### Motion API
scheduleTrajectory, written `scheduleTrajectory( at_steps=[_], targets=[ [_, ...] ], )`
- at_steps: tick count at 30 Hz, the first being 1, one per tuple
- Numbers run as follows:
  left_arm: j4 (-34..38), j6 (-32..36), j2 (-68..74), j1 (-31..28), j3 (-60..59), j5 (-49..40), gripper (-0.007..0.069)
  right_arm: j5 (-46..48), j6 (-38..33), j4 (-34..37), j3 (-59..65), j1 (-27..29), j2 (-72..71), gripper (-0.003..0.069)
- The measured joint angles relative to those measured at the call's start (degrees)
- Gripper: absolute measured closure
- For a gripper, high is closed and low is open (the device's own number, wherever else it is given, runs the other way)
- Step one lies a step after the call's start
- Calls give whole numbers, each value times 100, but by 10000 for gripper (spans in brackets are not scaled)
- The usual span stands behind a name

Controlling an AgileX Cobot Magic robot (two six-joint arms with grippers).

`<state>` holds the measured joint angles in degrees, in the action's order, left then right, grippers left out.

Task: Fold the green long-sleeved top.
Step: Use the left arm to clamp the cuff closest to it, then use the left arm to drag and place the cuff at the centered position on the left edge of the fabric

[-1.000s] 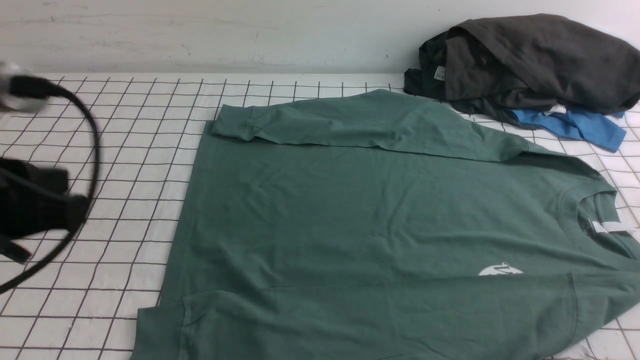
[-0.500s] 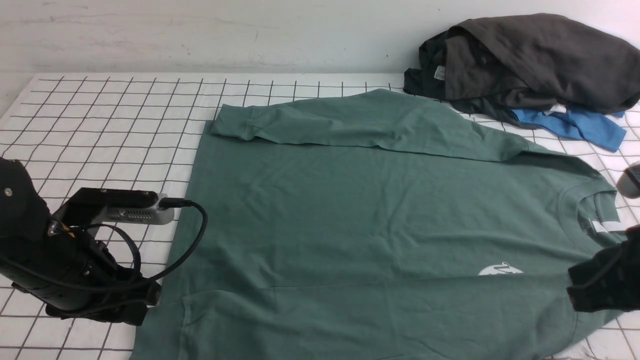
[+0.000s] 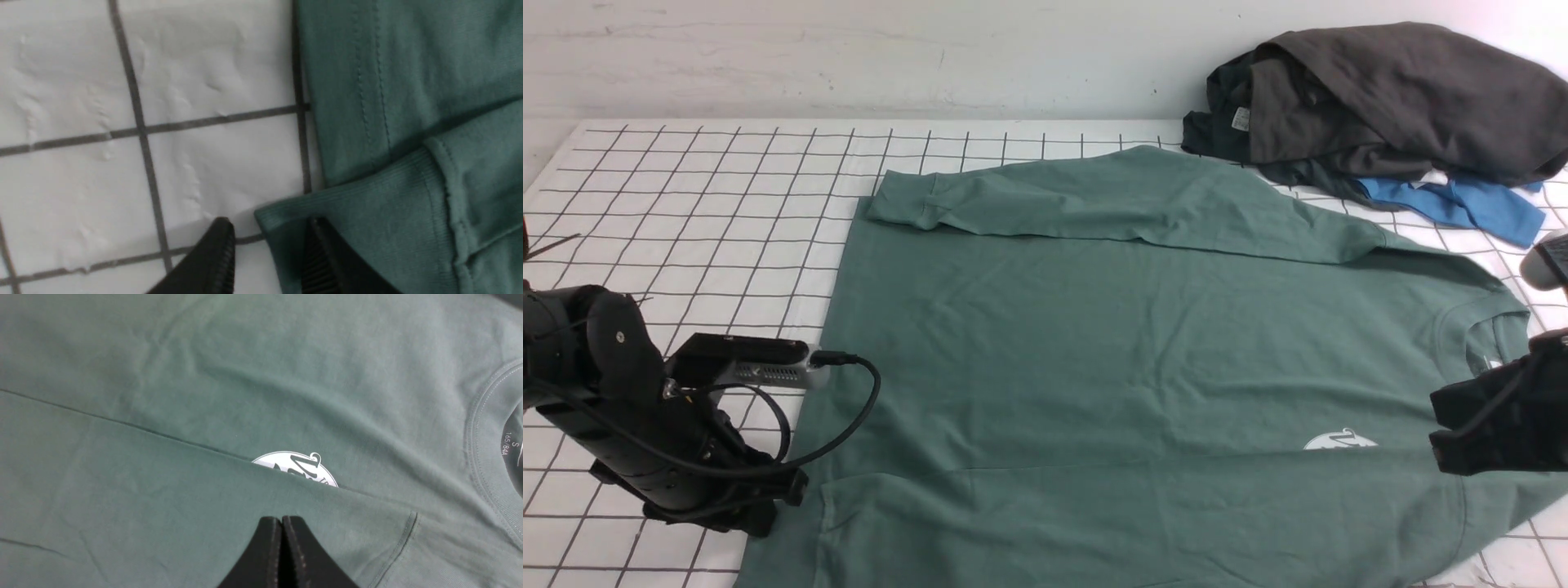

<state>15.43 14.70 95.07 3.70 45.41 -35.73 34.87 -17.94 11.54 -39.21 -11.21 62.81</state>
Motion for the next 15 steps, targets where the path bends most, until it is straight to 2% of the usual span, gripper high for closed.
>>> scheduleTrajectory(
  at_steps=[4, 7, 15],
  targets=[
    [289, 320, -70, 0, 133, -78, 599, 0, 0, 16, 0, 0, 0, 673],
    [456, 487, -302, 0, 345, -281, 629, -6, 0, 31, 0, 0, 0, 673],
    [521, 580, -960, 5, 1225, -927, 631, -13, 0, 31, 0, 0, 0, 673]
  ],
)
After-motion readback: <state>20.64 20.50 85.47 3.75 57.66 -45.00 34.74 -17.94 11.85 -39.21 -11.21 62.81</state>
